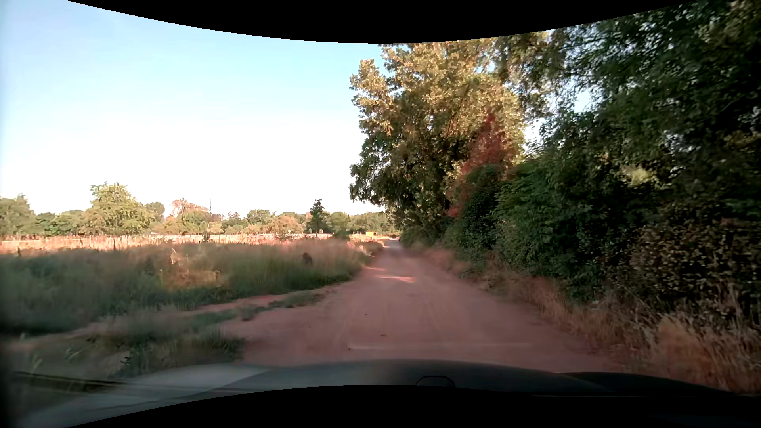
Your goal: Follow the waypoints while adhering to traffic rules and regulations
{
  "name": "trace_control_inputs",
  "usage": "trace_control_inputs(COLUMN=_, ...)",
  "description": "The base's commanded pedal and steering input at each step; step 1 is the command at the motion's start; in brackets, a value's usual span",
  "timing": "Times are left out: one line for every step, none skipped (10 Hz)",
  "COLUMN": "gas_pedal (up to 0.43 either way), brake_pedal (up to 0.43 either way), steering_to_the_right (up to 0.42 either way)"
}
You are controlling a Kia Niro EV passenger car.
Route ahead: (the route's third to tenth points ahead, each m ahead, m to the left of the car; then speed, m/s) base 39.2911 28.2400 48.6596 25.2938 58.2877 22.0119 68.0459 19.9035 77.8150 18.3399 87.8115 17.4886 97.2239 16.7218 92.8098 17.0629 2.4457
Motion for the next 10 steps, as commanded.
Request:
trace_control_inputs(gas_pedal=0.0, brake_pedal=0.0, steering_to_the_right=0.002)
trace_control_inputs(gas_pedal=0.0, brake_pedal=0.0, steering_to_the_right=0.001)
trace_control_inputs(gas_pedal=0.0, brake_pedal=0.0, steering_to_the_right=0.001)
trace_control_inputs(gas_pedal=0.0, brake_pedal=0.0, steering_to_the_right=0.001)
trace_control_inputs(gas_pedal=0.0, brake_pedal=0.0, steering_to_the_right=0.001)
trace_control_inputs(gas_pedal=0.0, brake_pedal=0.0, steering_to_the_right=0.002)
trace_control_inputs(gas_pedal=0.0, brake_pedal=0.0, steering_to_the_right=0.003)
trace_control_inputs(gas_pedal=0.0, brake_pedal=0.0, steering_to_the_right=0.003)
trace_control_inputs(gas_pedal=0.0, brake_pedal=0.0, steering_to_the_right=0.003)
trace_control_inputs(gas_pedal=0.0, brake_pedal=0.0, steering_to_the_right=0.003)
